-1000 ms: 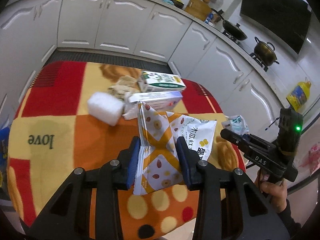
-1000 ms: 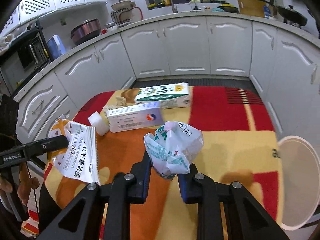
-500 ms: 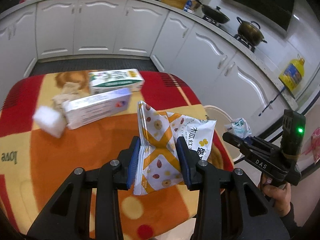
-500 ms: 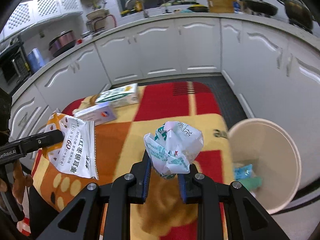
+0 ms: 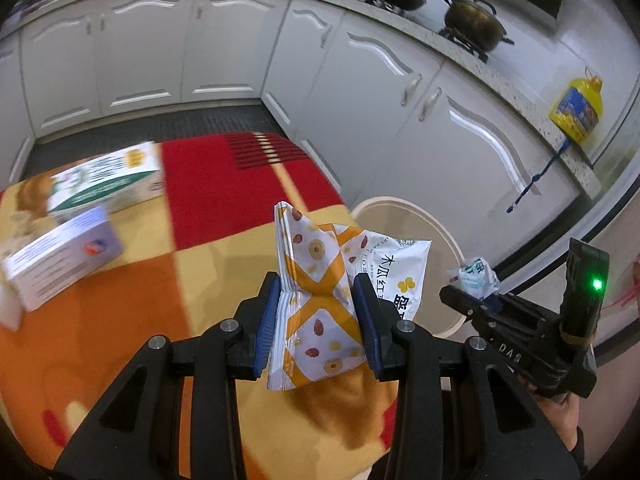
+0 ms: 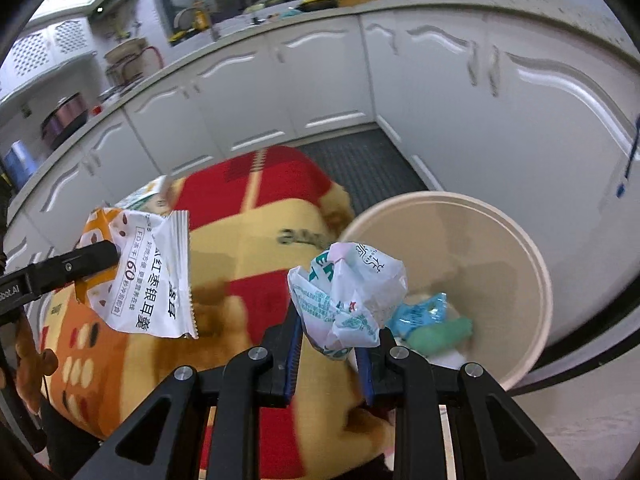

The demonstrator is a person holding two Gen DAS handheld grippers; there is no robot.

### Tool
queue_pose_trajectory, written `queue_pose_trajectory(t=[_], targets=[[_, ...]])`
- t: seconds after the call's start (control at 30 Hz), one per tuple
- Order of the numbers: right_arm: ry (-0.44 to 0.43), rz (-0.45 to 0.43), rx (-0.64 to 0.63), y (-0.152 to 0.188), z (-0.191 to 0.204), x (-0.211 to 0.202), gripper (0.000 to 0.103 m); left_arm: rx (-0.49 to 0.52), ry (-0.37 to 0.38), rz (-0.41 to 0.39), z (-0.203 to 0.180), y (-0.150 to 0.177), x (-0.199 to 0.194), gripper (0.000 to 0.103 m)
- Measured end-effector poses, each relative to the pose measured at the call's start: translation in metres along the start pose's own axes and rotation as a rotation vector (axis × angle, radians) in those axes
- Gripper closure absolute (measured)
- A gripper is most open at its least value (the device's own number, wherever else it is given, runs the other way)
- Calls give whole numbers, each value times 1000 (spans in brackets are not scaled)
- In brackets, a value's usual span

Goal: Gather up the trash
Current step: 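Carry the wrapper and plastic bag over the bin and open both tools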

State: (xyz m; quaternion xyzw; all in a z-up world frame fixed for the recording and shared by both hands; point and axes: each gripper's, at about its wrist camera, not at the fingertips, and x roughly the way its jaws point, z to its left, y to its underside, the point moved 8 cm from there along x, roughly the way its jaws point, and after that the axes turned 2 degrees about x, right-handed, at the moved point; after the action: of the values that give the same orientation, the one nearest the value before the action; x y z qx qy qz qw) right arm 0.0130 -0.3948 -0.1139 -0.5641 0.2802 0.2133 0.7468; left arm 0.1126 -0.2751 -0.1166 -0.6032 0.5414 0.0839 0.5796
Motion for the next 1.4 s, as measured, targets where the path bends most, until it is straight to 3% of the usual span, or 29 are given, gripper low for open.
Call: queue_pose_trajectory(t=[0.33, 0.6, 0.67, 0.7, 0.73, 0.77, 0.83, 1.1, 1.23, 1.4], targets=[[60, 36, 81, 1, -52, 18, 80, 50, 24, 45, -49, -25, 62, 68], [109, 54, 121, 1, -81, 29, 80, 49, 22, 64, -66, -25, 89, 65], [127, 61, 123, 1, -84, 32, 71, 36, 27, 71, -66, -23, 94, 60], [137, 63, 122, 2, -85, 33, 56, 33, 27, 77, -67, -23, 95, 59], [143, 59, 121, 1, -85, 34, 50, 31, 23, 83, -66, -22, 97, 53], [146, 56, 121, 1, -86, 34, 50, 30, 22, 88, -65, -21, 98, 46], [145, 59, 127, 1, -88, 35, 49, 23, 28, 89, -63, -20, 97, 43], [131, 75, 175, -1, -87, 42, 49, 33, 10, 88, -58, -15, 88, 42], [130, 67, 176, -1, -84, 41, 40, 51, -14, 68, -56, -14, 82, 42], [124, 68, 175, 4, -81, 41, 40, 69, -37, 41, -51, -13, 72, 42]])
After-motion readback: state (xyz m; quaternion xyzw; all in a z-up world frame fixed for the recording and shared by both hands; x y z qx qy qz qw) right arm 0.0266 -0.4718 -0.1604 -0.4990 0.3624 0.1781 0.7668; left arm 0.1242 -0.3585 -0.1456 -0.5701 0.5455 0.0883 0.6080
